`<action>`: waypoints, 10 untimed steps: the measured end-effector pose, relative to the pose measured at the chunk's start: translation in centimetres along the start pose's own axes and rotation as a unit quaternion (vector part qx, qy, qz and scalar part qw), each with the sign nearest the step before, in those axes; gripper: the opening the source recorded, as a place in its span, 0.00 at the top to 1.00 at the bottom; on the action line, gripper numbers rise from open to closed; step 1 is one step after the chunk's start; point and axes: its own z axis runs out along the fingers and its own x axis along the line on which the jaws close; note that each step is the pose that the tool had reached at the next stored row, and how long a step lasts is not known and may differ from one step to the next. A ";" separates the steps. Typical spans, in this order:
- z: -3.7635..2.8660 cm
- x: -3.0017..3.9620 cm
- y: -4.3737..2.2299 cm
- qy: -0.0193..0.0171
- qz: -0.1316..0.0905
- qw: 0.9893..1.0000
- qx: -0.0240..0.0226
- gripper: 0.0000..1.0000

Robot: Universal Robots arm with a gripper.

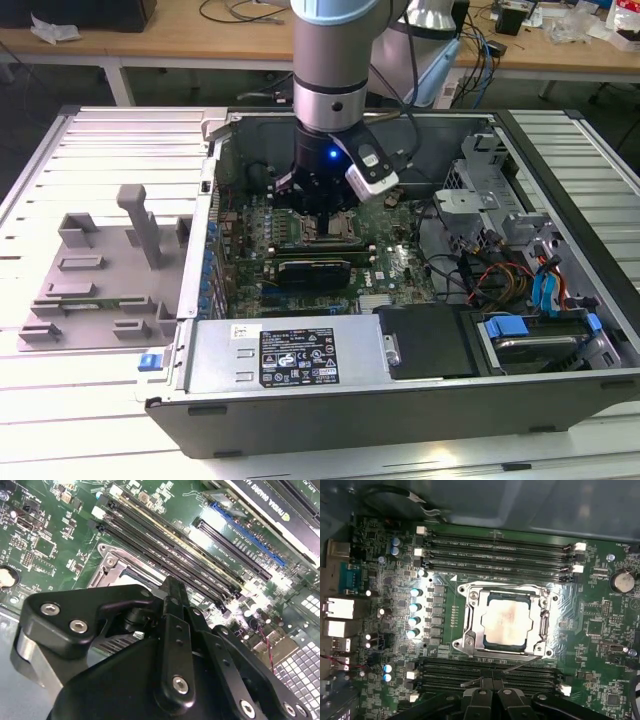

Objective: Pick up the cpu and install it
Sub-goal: 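Install the second cpu locking lever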

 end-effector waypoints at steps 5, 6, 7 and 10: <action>0.39 0.22 -0.22 0.000 -0.007 1.000 0.000 0.89; 0.51 0.37 -0.20 0.000 -0.007 1.000 0.000 0.89; 0.63 0.50 -0.18 0.000 -0.007 1.000 0.000 0.89; 1.00 0.62 -0.16 0.000 -0.007 1.000 -0.001 0.89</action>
